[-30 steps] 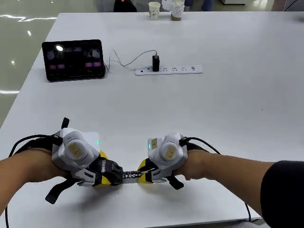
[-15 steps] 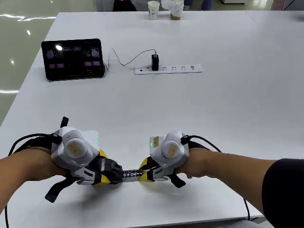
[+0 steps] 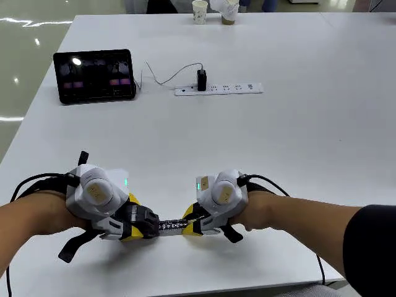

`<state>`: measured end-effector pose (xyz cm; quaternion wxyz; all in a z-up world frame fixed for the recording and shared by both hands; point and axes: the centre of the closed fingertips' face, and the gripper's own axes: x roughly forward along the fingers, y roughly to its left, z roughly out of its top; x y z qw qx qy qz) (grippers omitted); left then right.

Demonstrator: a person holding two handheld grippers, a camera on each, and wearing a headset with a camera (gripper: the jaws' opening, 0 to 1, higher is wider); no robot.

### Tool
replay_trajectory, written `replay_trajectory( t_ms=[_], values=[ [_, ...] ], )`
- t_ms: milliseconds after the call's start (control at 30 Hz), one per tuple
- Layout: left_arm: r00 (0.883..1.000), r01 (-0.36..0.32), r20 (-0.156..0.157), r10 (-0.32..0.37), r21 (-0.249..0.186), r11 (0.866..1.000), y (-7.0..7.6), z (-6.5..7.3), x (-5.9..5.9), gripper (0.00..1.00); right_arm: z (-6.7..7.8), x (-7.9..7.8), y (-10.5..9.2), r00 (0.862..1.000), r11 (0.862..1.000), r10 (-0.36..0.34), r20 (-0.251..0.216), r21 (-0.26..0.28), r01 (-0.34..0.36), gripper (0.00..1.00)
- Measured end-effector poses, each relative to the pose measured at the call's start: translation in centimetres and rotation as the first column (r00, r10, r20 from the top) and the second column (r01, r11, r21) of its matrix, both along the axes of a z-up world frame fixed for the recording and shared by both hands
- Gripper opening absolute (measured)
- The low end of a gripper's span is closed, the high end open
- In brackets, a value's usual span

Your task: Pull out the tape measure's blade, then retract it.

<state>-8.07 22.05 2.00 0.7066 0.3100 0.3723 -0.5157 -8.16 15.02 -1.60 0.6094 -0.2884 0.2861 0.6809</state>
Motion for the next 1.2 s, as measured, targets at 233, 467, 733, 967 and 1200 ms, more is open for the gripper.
replay_trajectory(
  t_ms=[233,467,733,967,1200],
  values=[
    [1.000,0.002,0.004,-0.002,0.001,1.000,0.0,0.0,0.0,0.31,0.0,0.1,-0.2,1.000,1.000,0.003,0.001,-0.003,-0.003,0.10],
    [1.000,-0.001,0.008,0.001,0.002,1.000,0.1,0.0,0.0,0.31,0.0,0.1,-0.5,1.000,1.000,0.005,0.002,-0.007,-0.005,0.10],
    [1.000,-0.003,0.010,0.003,0.001,1.000,0.0,-0.1,0.0,0.31,0.1,0.2,-1.0,1.000,1.000,0.005,0.003,-0.013,-0.005,0.10],
    [1.000,-0.005,0.010,0.005,-0.001,1.000,0.0,0.0,0.0,0.31,0.1,0.2,-1.2,1.000,1.000,0.004,0.002,-0.016,-0.004,0.10],
    [1.000,-0.007,0.010,0.007,-0.001,1.000,0.0,0.0,0.0,0.31,0.1,0.3,-1.6,1.000,1.000,0.003,0.002,-0.019,-0.003,0.10]
  ],
)
